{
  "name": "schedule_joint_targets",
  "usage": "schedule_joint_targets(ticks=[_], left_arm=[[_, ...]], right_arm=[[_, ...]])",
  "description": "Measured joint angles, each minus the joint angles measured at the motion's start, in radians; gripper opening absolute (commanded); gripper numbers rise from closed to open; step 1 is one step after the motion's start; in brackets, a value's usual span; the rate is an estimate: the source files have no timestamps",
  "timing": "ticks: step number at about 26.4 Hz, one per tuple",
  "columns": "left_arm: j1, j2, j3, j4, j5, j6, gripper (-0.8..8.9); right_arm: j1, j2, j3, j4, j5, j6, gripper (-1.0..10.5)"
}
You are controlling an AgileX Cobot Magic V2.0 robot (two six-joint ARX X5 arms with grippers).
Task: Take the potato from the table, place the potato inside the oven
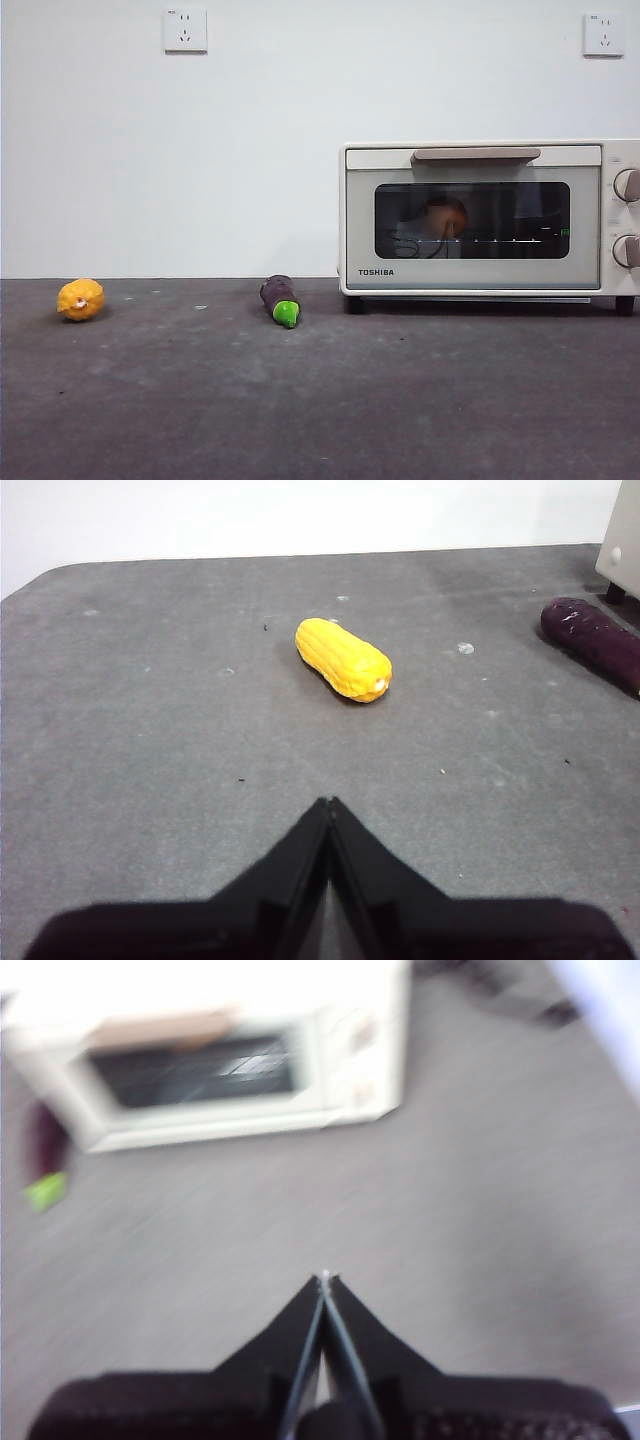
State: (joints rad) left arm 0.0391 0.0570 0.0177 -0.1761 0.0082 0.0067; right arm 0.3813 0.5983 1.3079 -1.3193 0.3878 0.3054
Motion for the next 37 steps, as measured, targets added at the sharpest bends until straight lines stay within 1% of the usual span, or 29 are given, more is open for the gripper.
schedule_joint_targets(ticks=[1, 3, 5, 6, 8, 11, 14, 16, 19, 21, 25, 29, 37], left_arm=[[0.0, 0.0, 0.0, 0.0, 0.0, 0.0, -0.03], [0.0, 0.0, 0.0, 0.0, 0.0, 0.0, -0.04], [0.0, 0.0, 0.0, 0.001, 0.0, 0.0, -0.03], [0.0, 0.0, 0.0, 0.002, 0.0, 0.0, -0.03], [0.0, 0.0, 0.0, 0.002, 0.0, 0.0, -0.04], [0.0, 0.0, 0.0, 0.002, 0.0, 0.0, -0.04], [0.0, 0.0, 0.0, 0.002, 0.0, 0.0, -0.03], [0.0, 0.0, 0.0, 0.002, 0.0, 0.0, -0.04], [0.0, 0.0, 0.0, 0.002, 0.0, 0.0, -0.04], [0.0, 0.0, 0.0, 0.002, 0.0, 0.0, -0.04], [0.0, 0.0, 0.0, 0.002, 0.0, 0.0, -0.04], [0.0, 0.0, 0.0, 0.002, 0.0, 0.0, -0.04], [0.0, 0.0, 0.0, 0.002, 0.0, 0.0, -0.03]], right_arm=[[-0.037, -0.008, -0.002, 0.027, 0.011, -0.037, 0.0], [-0.119, -0.029, -0.021, 0.117, 0.008, -0.134, 0.0], [-0.197, -0.057, -0.069, 0.256, -0.006, -0.217, 0.0], [-0.227, -0.079, -0.109, 0.334, -0.028, -0.244, 0.0], [-0.259, -0.123, -0.197, 0.474, -0.073, -0.282, 0.0], [-0.268, -0.178, -0.33, 0.637, -0.12, -0.333, 0.0], [-0.279, -0.225, -0.481, 0.769, -0.181, -0.384, 0.0], [-0.292, -0.253, -0.576, 0.819, -0.229, -0.409, 0.0], [-0.31, -0.297, -0.71, 0.872, -0.286, -0.43, 0.0], [-0.319, -0.326, -0.788, 0.921, -0.301, -0.435, 0.0], [-0.331, -0.39, -0.932, 1.045, -0.309, -0.441, 0.0], [-0.343, -0.444, -1.038, 1.125, -0.31, -0.444, 0.0], [-0.355, -0.479, -1.149, 1.126, -0.31, -0.445, 0.0]])
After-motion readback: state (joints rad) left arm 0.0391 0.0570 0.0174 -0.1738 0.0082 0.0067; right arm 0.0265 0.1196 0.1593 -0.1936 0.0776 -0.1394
